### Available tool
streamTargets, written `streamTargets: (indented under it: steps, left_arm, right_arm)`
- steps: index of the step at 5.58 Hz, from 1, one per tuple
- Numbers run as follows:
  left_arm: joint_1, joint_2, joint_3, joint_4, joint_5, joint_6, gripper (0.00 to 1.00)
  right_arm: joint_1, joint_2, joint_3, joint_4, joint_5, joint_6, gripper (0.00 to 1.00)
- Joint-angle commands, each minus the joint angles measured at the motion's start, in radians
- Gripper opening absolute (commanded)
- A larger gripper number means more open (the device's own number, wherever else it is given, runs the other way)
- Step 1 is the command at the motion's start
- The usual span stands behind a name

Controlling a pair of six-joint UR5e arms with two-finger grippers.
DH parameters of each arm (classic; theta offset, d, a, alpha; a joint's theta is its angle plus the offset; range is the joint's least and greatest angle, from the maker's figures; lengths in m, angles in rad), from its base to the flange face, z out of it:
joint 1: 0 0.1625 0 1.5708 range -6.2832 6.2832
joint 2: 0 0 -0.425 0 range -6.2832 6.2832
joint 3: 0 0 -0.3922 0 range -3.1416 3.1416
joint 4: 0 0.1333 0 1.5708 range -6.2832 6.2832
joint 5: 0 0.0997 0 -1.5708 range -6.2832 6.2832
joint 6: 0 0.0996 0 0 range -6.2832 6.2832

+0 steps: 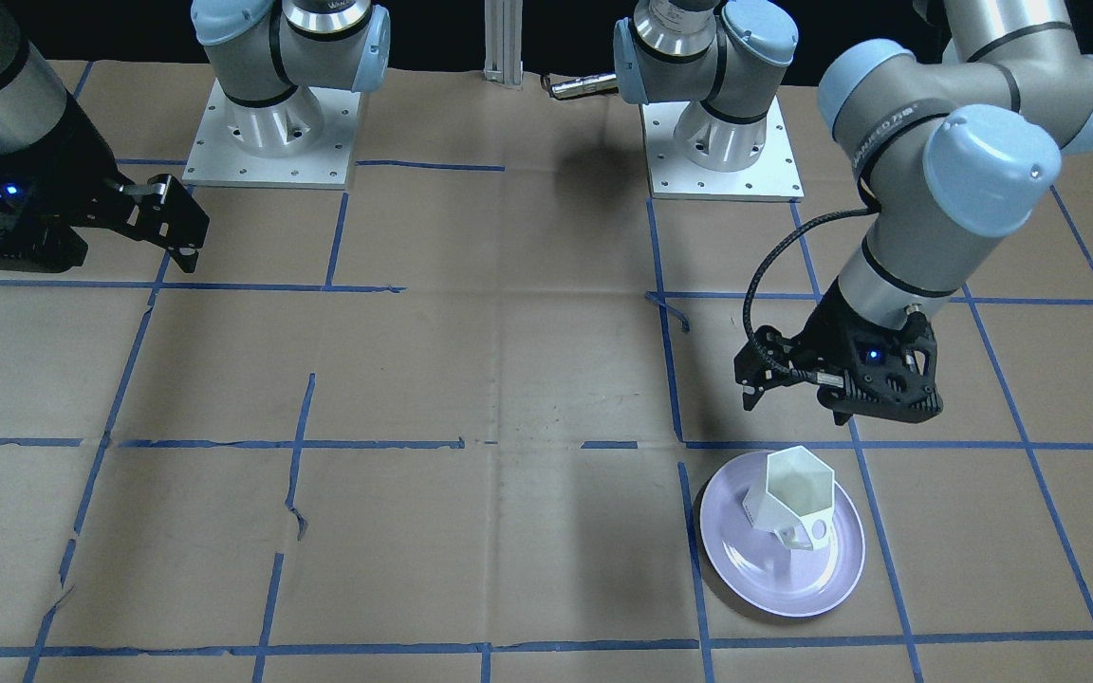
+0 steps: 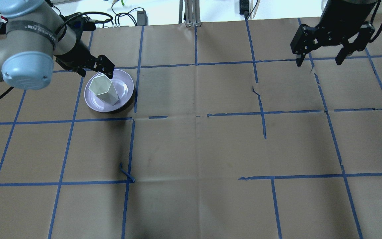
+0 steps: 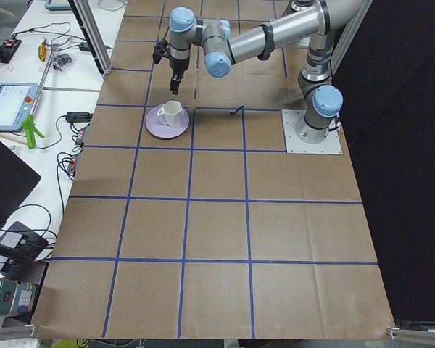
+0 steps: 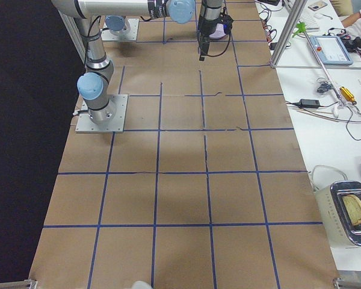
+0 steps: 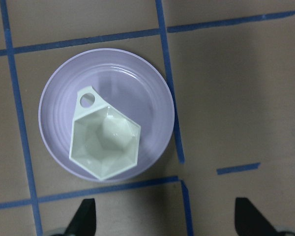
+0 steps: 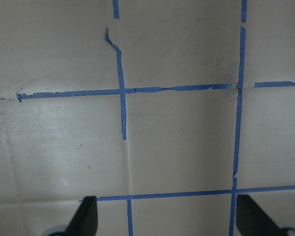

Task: Flip cup and place on plate
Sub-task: 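Open the left gripper and raise it away from the cup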

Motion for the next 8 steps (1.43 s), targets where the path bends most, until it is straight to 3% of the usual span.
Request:
streamTargets:
  steps: [1,2,3,8]
  left_arm:
    - [-0.054,0.070,0.170,-0.308,0.008,-0.140,0.99]
    - [-0.054,0.109,0.173,-0.355,0.008,-0.217,0.99]
    - [-0.057,0.139,0.153,-0.400,0.081,-0.229,0.99]
    - [-0.059,0.164,0.120,-0.397,0.097,-0.232,0.99]
  right_arm:
    - [0.000,0.000,0.000,0.000,0.000,0.000,1.00]
    - [0.000,0.000,0.000,0.000,0.000,0.000,1.00]
    - [0.000,0.000,0.000,0.000,0.000,0.000,1.00]
    - [0.000,0.000,0.000,0.000,0.000,0.000,1.00]
